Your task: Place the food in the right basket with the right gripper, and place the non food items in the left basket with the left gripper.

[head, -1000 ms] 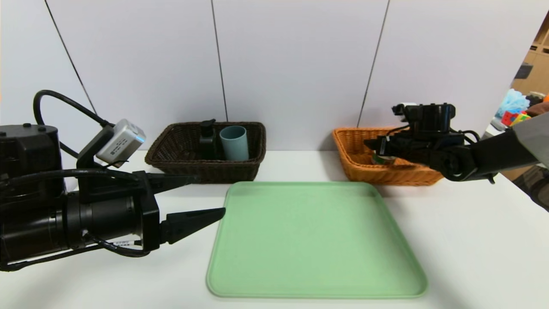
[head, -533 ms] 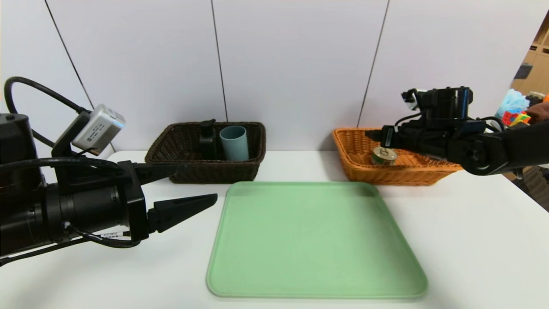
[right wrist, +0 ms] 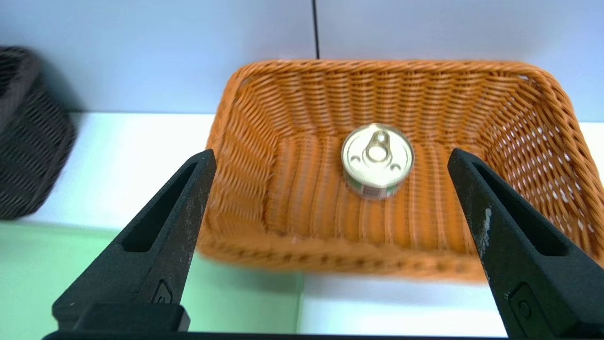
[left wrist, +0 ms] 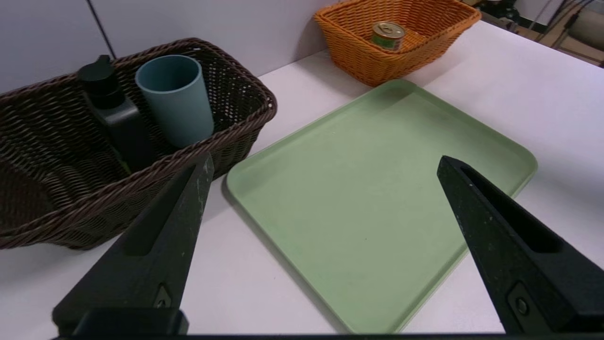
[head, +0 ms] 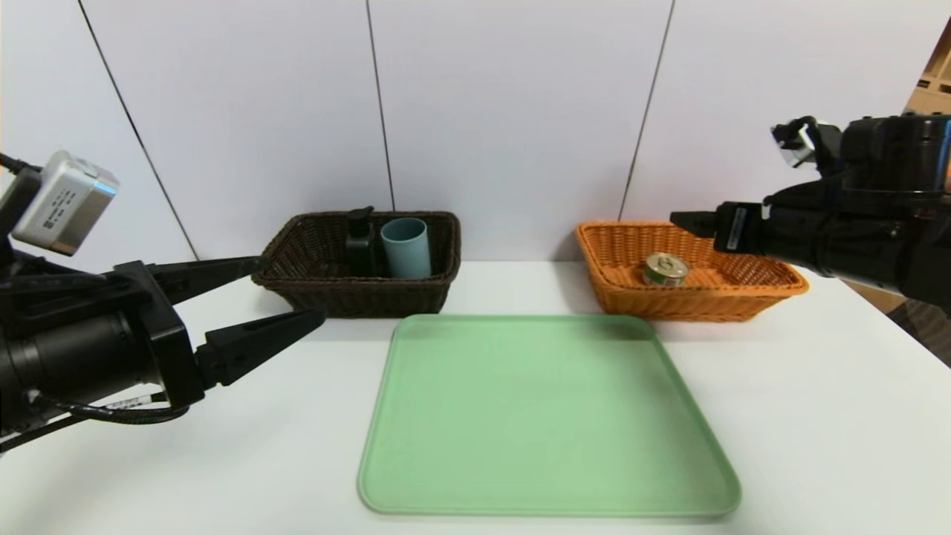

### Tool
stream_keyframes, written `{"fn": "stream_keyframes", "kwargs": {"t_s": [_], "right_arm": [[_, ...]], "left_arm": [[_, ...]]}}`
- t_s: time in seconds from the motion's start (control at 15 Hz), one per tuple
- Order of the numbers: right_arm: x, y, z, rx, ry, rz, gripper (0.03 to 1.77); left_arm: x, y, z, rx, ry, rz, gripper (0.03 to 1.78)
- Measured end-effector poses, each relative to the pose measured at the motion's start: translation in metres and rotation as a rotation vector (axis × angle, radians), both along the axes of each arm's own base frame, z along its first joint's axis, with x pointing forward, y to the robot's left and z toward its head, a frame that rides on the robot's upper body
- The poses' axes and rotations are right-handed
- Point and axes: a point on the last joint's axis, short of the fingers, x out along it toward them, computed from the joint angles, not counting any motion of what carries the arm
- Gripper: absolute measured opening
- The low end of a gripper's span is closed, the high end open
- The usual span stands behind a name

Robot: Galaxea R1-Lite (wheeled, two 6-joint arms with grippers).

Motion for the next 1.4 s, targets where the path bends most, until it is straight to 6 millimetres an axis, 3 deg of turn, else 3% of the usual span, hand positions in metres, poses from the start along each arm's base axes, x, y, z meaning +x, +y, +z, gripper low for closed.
{"fn": "stream_keyframes", "kwargs": {"t_s": [0.2, 0.73, 1.2, 1.4], "right_arm": [[-0.044, -0.006, 0.009, -0.013, -0.033, 0.007, 1.69], [-0.144, -0.025, 0.034, -0.052, -0.155, -0.05, 1.69], [-0.234, -0.039, 0.034, -0.051, -0.17, -0.058, 1.69], [-0.263, -0.043, 0.027, -0.046, -0.183, -0.062, 1.69]], "left_arm": [[-0.018, 0.008, -0.002, 0.018, -0.01, 0.092, 1.69], [-0.051, 0.029, -0.006, 0.047, -0.034, 0.535, 1.69], [-0.098, 0.052, -0.028, 0.121, -0.098, 0.691, 1.69], [-0.116, 0.059, -0.036, 0.146, -0.153, 0.763, 1.69]]}}
